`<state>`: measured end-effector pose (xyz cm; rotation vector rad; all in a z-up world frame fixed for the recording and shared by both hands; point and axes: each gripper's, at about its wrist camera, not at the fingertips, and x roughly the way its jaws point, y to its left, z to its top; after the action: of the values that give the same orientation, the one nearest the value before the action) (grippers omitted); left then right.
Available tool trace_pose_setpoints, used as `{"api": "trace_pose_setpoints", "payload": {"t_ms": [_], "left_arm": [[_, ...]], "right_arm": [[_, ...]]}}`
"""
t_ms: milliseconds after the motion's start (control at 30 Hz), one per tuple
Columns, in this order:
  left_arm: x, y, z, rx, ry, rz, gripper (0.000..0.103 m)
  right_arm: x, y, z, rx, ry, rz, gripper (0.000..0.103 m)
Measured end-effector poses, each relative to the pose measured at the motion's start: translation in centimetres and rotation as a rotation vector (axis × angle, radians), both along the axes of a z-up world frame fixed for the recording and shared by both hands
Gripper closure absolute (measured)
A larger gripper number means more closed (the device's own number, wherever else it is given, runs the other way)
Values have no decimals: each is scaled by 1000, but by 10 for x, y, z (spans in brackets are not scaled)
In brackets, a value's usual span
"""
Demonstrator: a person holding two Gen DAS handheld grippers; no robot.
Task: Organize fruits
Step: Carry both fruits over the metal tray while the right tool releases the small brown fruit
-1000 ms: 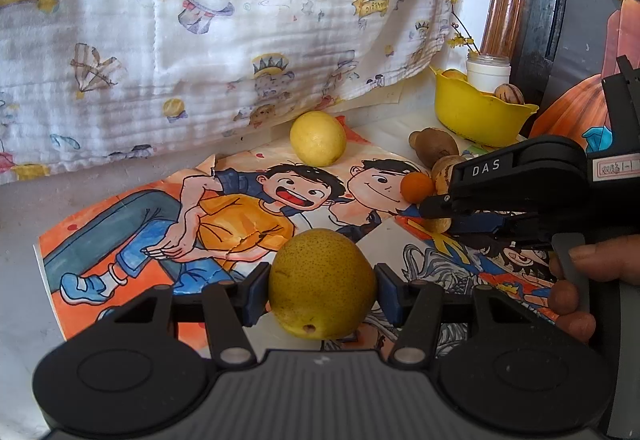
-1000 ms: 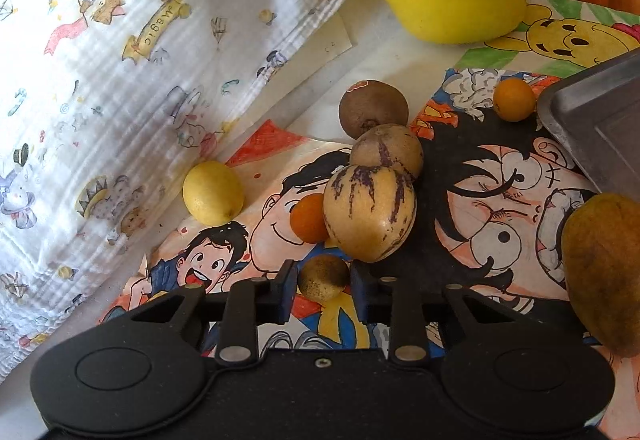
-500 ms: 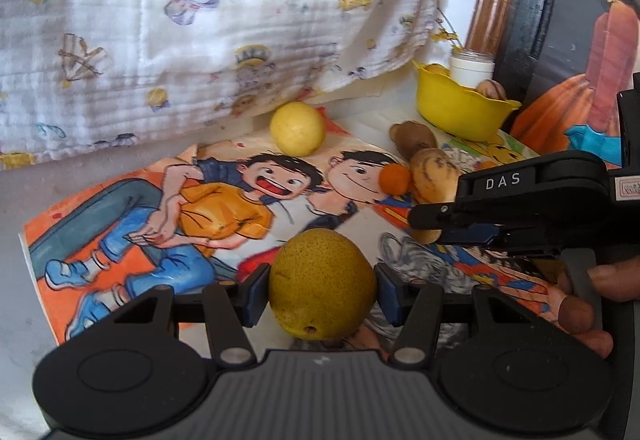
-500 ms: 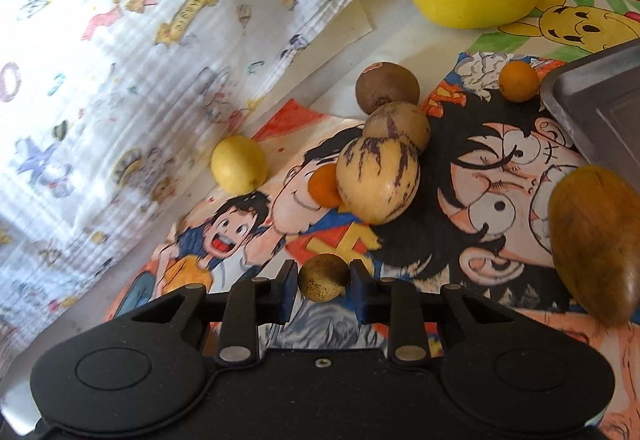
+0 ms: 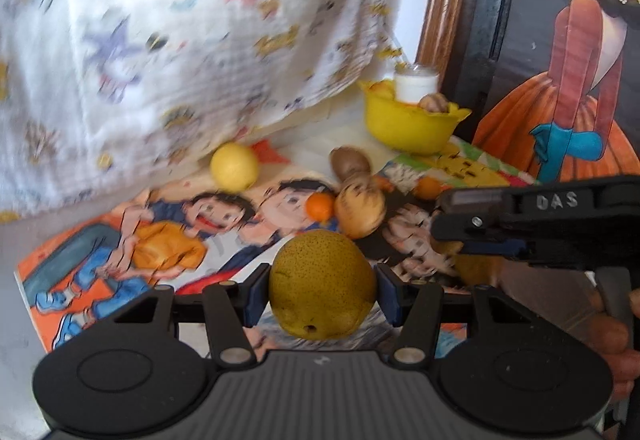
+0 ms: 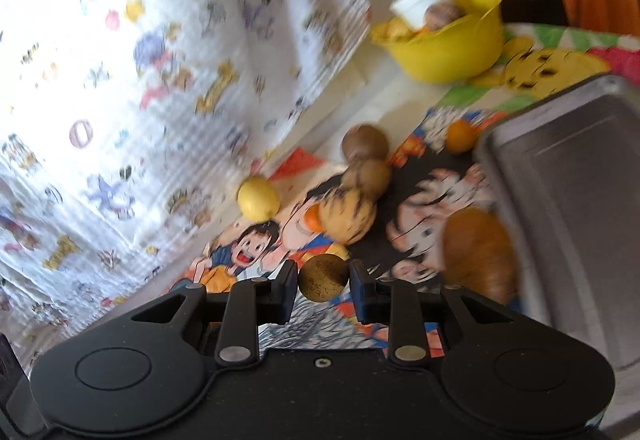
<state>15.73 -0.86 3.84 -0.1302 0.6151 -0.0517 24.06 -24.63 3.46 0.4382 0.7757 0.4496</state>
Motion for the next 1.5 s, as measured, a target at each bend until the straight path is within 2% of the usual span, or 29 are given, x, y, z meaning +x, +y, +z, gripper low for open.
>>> {"api": "trace_pose_setpoints", "payload": {"t_ms": [167, 400, 600, 700, 800, 967, 1167, 1367, 1500], "left_arm": [[7, -27, 27, 28, -42, -20, 44], [29, -63, 58, 56, -49, -99, 44], [60, -90, 69, 82, -73, -168, 43], [78, -102, 62, 81, -80, -204, 43], [98, -110, 50, 44, -51, -229, 43], [132, -125, 22, 12, -7, -291, 43], [160, -149, -13, 23, 61, -374, 44], [173, -165, -35, 41, 113, -415, 44], [176, -169, -41, 55, 119, -421, 44]], "right_arm": [[-13, -40, 13, -44, -62, -23, 73], [-18, -93, 21, -132, -158, -57, 73], [-10, -116, 15, -204, -232, -41, 73], [-6, -122, 7, -206, -246, -35, 73], [-2, -123, 1, -221, -262, -32, 73], [9, -121, -15, -304, -269, -31, 73], [15, -111, -41, -401, -230, 20, 73], [11, -104, -53, -416, -183, 64, 73], [6, -103, -56, -413, -175, 68, 73]]}}
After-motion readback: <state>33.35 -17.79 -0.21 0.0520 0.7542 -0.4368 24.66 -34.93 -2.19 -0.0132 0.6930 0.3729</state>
